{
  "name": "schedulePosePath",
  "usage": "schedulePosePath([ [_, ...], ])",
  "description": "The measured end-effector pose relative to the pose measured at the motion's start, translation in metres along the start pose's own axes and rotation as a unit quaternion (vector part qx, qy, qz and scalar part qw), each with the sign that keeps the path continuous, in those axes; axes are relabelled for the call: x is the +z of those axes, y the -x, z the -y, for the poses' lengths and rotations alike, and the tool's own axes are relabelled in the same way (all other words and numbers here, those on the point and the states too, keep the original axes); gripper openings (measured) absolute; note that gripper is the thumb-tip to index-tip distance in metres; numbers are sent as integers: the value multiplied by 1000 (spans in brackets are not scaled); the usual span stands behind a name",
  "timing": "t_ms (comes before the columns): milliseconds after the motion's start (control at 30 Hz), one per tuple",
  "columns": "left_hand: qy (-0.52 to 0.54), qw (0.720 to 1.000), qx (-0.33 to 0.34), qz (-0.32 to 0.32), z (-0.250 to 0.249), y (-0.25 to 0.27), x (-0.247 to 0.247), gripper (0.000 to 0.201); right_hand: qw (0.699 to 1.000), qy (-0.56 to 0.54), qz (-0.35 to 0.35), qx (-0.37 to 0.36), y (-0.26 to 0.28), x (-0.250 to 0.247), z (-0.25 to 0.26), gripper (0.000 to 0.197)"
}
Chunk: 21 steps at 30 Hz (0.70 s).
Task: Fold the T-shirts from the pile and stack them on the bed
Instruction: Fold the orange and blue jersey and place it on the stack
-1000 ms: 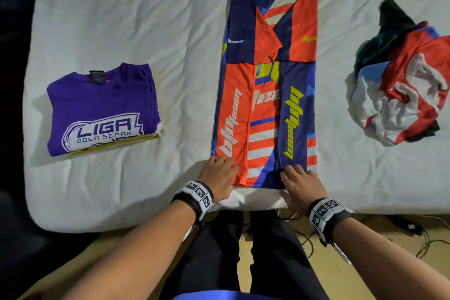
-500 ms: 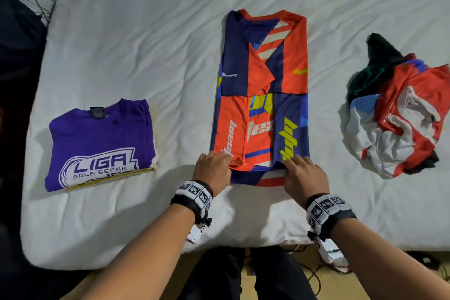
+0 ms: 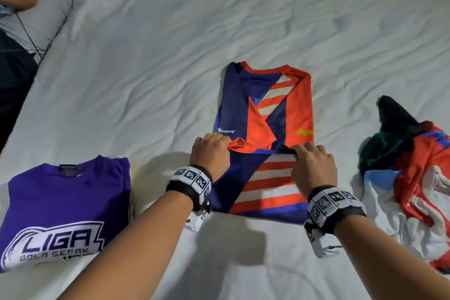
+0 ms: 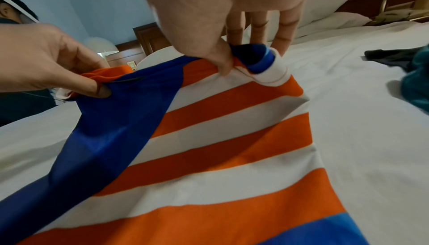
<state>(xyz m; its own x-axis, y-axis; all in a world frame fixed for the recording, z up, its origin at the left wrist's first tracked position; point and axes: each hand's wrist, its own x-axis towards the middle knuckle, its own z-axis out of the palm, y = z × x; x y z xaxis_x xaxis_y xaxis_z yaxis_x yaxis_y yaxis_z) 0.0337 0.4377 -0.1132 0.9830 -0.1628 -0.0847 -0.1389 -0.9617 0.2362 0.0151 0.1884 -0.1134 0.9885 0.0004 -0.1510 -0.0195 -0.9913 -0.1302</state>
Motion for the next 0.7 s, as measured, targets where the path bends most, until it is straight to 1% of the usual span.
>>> schedulePosePath([
  [67,-12,1000,-1,6,3,-29,1,21,1000,-5,5,5,-27,2,-4,40],
  [167,-49,998,-6,32,9,-68,8,22,1000,-21,0,7,-63,6,-11,49],
  [267,-65,996,-14,56,17,-101,17,20,1000,-20,0,7,-95,10,-19,51],
  [400,-64,995,-24,74,22,-131,29,20,1000,-15,8,2,-125,20,-25,51],
  [433,-68,995,-31,65,23,-134,34,24,1000,-12,0,3,-130,24,-26,52],
  [467,-80,995,-40,49,23,-134,40,33,1000,-7,-17,7,-133,27,-26,53],
  [533,-103,993,-52,-1,17,-122,51,54,997,-7,-74,22,-130,35,-23,55],
  [600,-97,994,-23,-45,3,-96,67,61,992,-31,-120,21,-113,52,-14,54],
  [633,-93,995,3,-40,-5,-84,77,61,992,-43,-119,4,-101,63,-5,53],
  [667,-91,995,26,-15,-12,-75,87,61,994,-50,-96,-21,-88,74,5,53],
  [700,-89,995,42,19,-16,-68,97,62,996,-52,-55,-45,-77,86,14,56],
])
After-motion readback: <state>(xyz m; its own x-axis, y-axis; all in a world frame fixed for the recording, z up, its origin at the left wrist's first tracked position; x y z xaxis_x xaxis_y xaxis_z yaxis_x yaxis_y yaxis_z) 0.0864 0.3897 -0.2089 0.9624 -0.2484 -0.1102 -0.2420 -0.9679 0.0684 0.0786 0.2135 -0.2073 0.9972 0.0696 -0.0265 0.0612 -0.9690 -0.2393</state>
